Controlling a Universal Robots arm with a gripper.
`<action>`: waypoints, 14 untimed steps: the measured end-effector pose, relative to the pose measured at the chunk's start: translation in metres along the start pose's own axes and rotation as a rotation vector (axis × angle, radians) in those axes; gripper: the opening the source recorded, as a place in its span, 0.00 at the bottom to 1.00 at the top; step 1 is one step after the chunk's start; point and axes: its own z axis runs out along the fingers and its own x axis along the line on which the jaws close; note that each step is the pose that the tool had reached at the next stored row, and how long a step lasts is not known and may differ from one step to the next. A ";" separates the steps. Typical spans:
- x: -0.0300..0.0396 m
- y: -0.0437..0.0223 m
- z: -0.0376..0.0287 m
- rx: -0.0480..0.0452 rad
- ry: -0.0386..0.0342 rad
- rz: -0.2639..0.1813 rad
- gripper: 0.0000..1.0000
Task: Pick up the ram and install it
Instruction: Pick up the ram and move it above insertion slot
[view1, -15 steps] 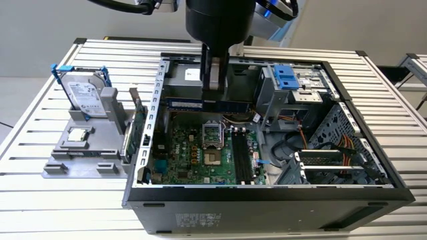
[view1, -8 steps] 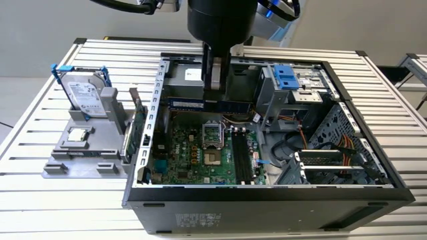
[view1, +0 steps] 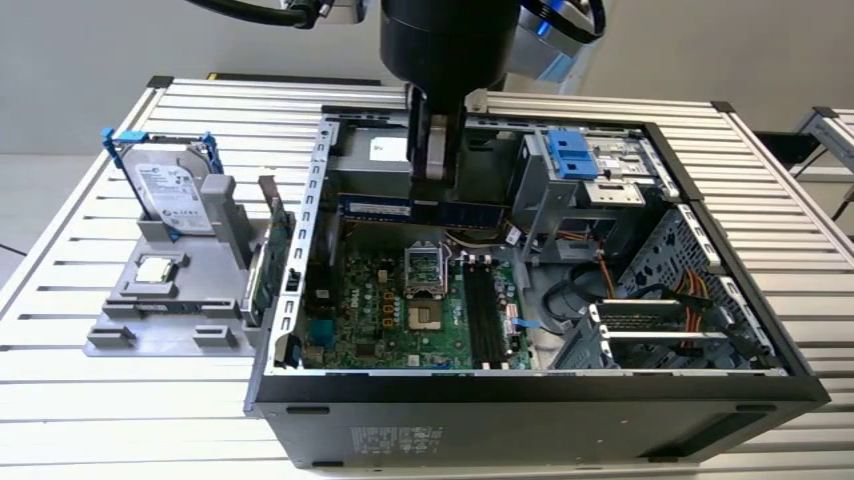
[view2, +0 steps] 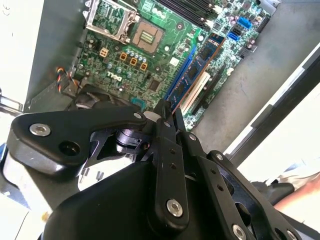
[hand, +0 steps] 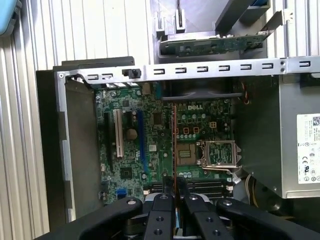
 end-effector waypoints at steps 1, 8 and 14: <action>0.0000 -0.0003 0.0000 -0.0001 0.0000 0.001 0.00; -0.0002 -0.0026 -0.0001 -0.0010 0.0002 0.008 0.00; -0.0004 -0.0047 -0.0001 -0.0016 0.0002 0.013 0.00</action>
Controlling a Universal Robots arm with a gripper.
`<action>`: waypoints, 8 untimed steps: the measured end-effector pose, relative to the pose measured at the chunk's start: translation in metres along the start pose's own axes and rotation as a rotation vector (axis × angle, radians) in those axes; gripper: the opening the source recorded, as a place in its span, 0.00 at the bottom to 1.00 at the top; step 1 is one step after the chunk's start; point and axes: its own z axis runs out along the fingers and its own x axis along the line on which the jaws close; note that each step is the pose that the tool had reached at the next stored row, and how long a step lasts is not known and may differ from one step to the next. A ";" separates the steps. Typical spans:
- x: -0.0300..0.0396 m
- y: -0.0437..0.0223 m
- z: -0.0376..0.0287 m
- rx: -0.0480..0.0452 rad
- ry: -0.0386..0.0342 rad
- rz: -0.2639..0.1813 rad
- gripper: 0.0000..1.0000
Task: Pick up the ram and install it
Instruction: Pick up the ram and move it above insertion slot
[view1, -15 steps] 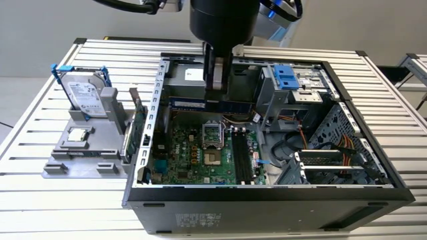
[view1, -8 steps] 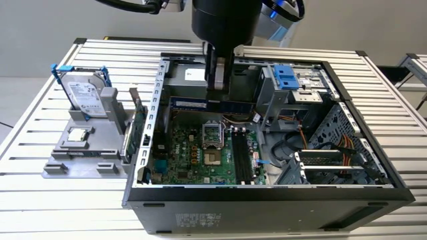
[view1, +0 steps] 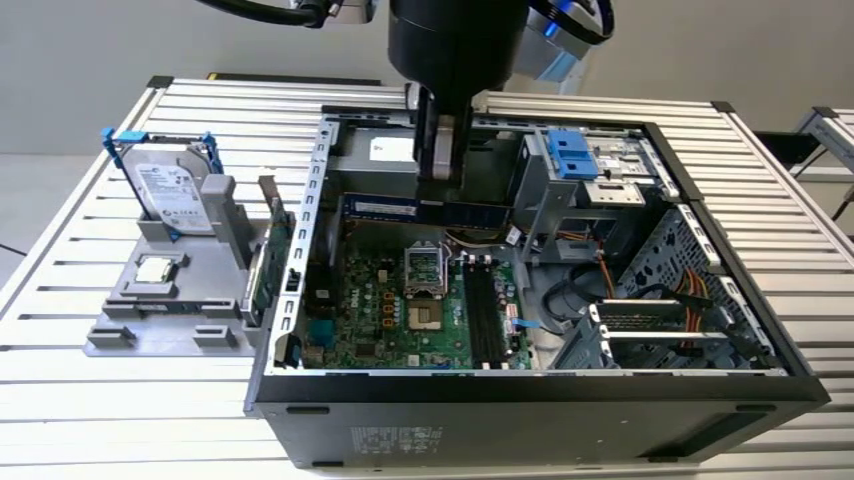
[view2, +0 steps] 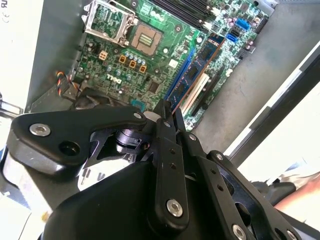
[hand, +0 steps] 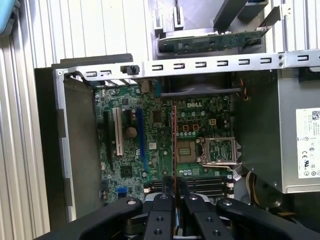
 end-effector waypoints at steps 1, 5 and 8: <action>0.0000 -0.0003 0.0000 -0.0001 0.0000 0.001 0.00; -0.0002 -0.0017 0.0000 -0.0005 0.0000 0.004 0.00; -0.0003 -0.0026 0.0000 -0.0009 0.0001 0.006 0.00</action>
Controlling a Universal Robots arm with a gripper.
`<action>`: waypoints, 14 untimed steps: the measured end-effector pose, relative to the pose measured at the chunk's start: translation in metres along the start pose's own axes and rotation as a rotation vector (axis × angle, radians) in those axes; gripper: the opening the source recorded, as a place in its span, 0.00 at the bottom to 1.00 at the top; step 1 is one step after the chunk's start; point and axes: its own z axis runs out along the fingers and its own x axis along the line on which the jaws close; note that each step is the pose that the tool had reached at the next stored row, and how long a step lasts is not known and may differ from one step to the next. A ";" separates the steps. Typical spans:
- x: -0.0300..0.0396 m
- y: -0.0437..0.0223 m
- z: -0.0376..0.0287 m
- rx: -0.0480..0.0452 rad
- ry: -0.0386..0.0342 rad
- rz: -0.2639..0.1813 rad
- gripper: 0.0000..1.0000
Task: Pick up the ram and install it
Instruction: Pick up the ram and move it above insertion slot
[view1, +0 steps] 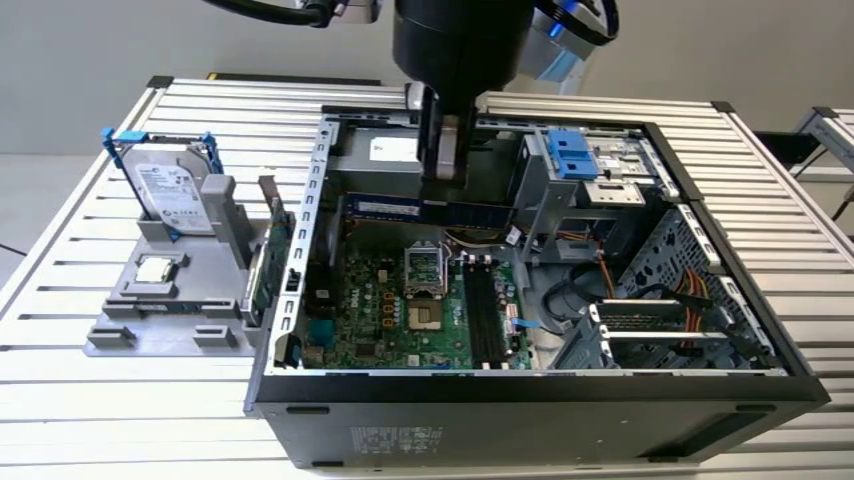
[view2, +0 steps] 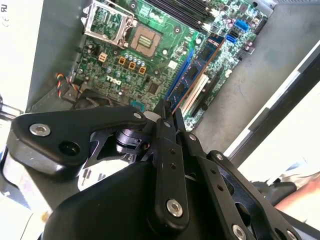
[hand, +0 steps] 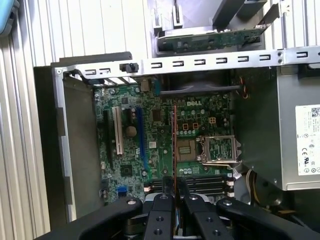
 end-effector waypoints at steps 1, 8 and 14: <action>0.0000 -0.0003 0.0000 -0.0001 0.0001 0.001 0.00; -0.0002 -0.0023 0.0000 -0.0007 0.0001 0.007 0.00; -0.0005 -0.0047 -0.0001 -0.0014 0.0001 0.015 0.00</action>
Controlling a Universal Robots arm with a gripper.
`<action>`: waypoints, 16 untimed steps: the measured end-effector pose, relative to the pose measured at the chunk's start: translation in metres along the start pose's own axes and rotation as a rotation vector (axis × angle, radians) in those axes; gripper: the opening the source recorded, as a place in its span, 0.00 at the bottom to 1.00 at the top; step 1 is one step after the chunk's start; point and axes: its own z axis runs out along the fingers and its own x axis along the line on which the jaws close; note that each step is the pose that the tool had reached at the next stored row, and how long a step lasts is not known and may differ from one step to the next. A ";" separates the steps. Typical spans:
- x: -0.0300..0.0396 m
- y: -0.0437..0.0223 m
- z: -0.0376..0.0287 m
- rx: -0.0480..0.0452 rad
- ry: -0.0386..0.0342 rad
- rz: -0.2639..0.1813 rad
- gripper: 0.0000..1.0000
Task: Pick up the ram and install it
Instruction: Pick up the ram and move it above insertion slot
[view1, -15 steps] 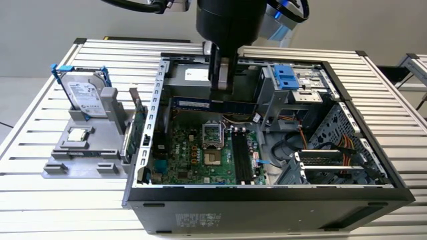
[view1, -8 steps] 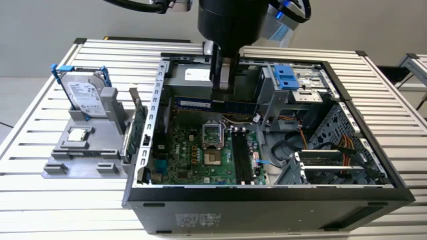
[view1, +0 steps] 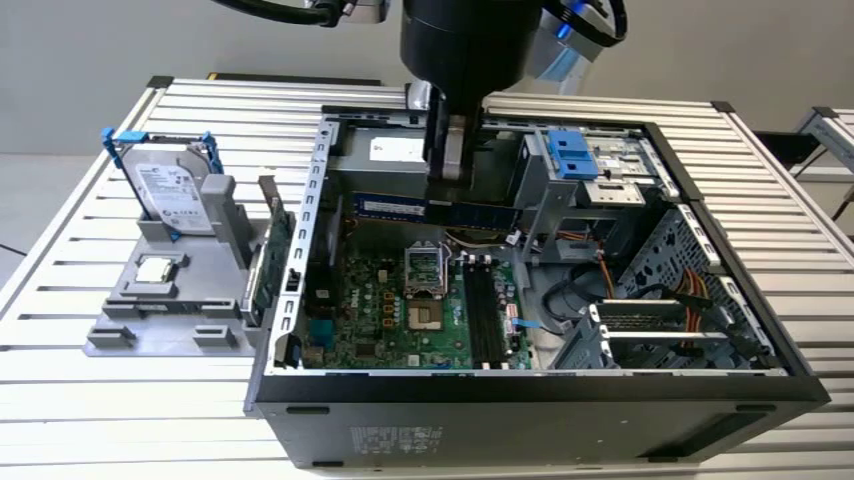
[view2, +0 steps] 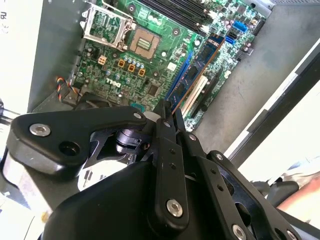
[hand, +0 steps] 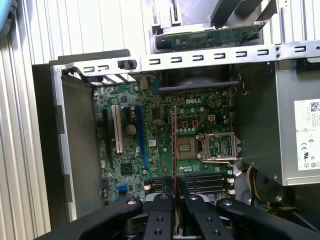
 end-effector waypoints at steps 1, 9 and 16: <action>-0.0001 -0.0009 0.0000 0.0000 0.0001 0.000 0.00; -0.0019 -0.0102 -0.0003 -0.0001 0.0000 0.001 0.00; -0.0064 -0.0206 -0.0006 -0.0001 0.0000 0.002 0.00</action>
